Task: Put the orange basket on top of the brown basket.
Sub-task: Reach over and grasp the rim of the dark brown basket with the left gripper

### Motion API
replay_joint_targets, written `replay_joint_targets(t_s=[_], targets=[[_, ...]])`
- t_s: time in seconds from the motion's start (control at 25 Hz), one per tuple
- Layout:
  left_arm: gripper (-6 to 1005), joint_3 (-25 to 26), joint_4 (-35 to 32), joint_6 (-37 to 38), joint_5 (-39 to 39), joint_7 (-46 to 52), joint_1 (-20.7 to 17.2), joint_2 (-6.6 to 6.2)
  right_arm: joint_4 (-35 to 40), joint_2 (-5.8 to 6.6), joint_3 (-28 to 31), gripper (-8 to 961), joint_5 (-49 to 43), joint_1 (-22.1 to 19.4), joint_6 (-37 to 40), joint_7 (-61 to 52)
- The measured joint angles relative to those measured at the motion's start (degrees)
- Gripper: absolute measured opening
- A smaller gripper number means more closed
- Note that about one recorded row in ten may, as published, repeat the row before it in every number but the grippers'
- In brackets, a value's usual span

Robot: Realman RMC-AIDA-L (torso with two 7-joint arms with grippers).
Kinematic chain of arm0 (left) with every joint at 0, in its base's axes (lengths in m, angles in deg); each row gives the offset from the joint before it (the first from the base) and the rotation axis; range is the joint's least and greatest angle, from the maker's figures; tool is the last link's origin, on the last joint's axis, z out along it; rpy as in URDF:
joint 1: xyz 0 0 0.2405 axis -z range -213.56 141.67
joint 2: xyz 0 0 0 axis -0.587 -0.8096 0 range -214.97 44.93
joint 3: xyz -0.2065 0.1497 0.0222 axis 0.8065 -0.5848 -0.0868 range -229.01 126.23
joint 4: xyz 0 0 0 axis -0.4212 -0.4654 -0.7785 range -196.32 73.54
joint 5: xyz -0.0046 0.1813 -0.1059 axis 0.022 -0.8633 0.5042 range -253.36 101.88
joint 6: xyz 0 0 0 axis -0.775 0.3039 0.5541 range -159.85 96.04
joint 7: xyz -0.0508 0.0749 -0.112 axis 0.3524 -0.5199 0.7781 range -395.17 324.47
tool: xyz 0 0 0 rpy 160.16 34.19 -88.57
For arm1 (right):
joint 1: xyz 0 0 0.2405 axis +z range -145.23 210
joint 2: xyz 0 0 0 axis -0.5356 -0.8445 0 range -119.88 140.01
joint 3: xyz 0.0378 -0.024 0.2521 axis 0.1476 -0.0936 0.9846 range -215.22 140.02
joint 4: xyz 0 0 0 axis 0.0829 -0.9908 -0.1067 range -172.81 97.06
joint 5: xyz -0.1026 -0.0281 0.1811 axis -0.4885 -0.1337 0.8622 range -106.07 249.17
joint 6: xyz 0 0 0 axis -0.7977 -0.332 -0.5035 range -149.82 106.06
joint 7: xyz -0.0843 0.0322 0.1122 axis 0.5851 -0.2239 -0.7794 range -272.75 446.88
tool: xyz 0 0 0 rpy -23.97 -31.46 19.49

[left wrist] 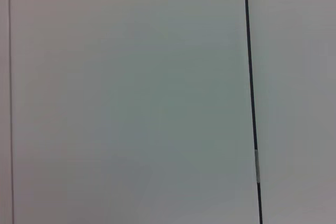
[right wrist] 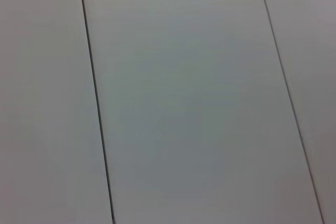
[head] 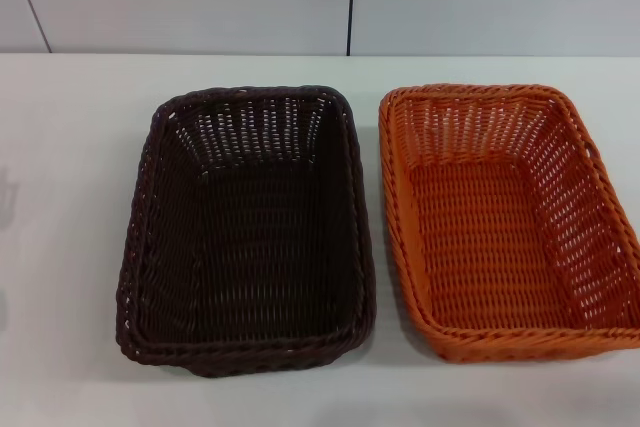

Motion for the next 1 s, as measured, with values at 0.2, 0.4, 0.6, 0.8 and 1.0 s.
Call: replay_joint_targets(t_s=[0.2, 0.4, 0.6, 0.8, 1.0], targets=[[778, 0.0, 0.0, -0.2, 0.0, 0.0, 0.4, 0.0, -0.2, 0.06, 0.0, 839, 0.0, 0.5, 0.7, 0.0], [776, -0.9, 2.1, -3.3, -0.4, 1.3, 0.2, -0.42, -0.3, 0.11, 0.1, 839, 0.1, 0.8, 0.8, 0.0], [773, -1.1, 15.4, -23.2, -2.4, 1.7, -0.9, -3.8, -0.2, 0.19, 0.2, 839, 0.1, 1.2, 1.2, 0.0], [770, 4.3, 32.1, -44.2, -5.7, 1.6, -2.5, -5.93, -0.2, 0.36, 0.5, 839, 0.1, 1.8, 2.6, 0.0], [768, 13.7, 55.0, -79.8, -10.7, -0.2, -3.5, -5.58, -0.3, 0.38, 0.6, 839, 0.1, 2.0, 3.0, 0.0]])
